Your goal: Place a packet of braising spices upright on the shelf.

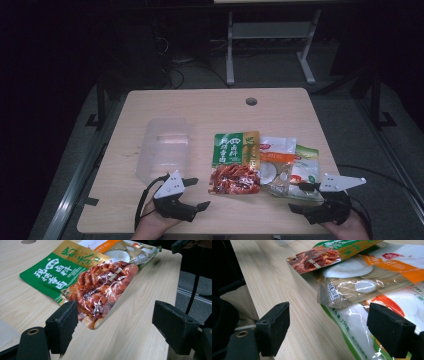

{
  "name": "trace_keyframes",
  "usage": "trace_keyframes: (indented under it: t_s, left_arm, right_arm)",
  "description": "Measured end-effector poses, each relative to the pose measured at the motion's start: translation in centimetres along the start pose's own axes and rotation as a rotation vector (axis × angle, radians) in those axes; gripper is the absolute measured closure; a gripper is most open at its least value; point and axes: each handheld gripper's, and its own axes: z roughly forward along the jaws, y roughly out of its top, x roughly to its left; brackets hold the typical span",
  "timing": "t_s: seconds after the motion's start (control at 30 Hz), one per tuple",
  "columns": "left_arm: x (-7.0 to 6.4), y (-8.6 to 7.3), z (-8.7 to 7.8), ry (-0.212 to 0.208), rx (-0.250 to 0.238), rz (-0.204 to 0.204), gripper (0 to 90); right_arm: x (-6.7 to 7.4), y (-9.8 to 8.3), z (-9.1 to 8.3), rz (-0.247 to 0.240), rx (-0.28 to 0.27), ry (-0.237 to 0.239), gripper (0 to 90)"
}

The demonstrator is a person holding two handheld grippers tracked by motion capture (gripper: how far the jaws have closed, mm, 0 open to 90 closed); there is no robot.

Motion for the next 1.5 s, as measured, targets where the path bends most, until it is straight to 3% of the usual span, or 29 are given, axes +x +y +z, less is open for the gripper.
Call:
trace_keyframes:
  t_s: [0.37,0.53,0.63,0.83,1.2,1.27,1.5]
  left_arm:
    - [-0.4,-0.1,-0.2,0.003,-0.002,0.007,22.2]
    - [-1.1,0.1,0.2,-0.009,0.010,0.033,23.8]
    - [-1.1,0.4,0.5,-0.010,0.006,0.022,25.9]
    - [-0.7,1.3,1.7,-0.010,0.026,0.022,31.5]
    - [0.0,2.5,4.9,-0.019,0.080,-0.006,39.5]
    - [0.0,2.6,5.5,-0.011,0.086,0.011,40.0]
    - [0.4,2.4,7.0,0.025,0.108,-0.009,51.7]
  right_arm:
    - [0.0,0.3,0.2,0.014,-0.008,0.011,17.7]
    - [0.5,1.4,0.8,-0.004,-0.001,0.021,17.7]
    - [0.4,2.0,1.0,-0.006,-0.006,0.030,17.6]
    - [0.3,4.8,1.6,-0.028,0.002,0.050,18.0]
    - [-1.0,9.5,3.4,-0.039,0.028,0.030,18.9]
    - [-1.2,10.5,3.8,-0.043,0.050,0.023,19.0]
    - [-2.4,13.3,5.4,-0.034,0.103,0.015,18.8]
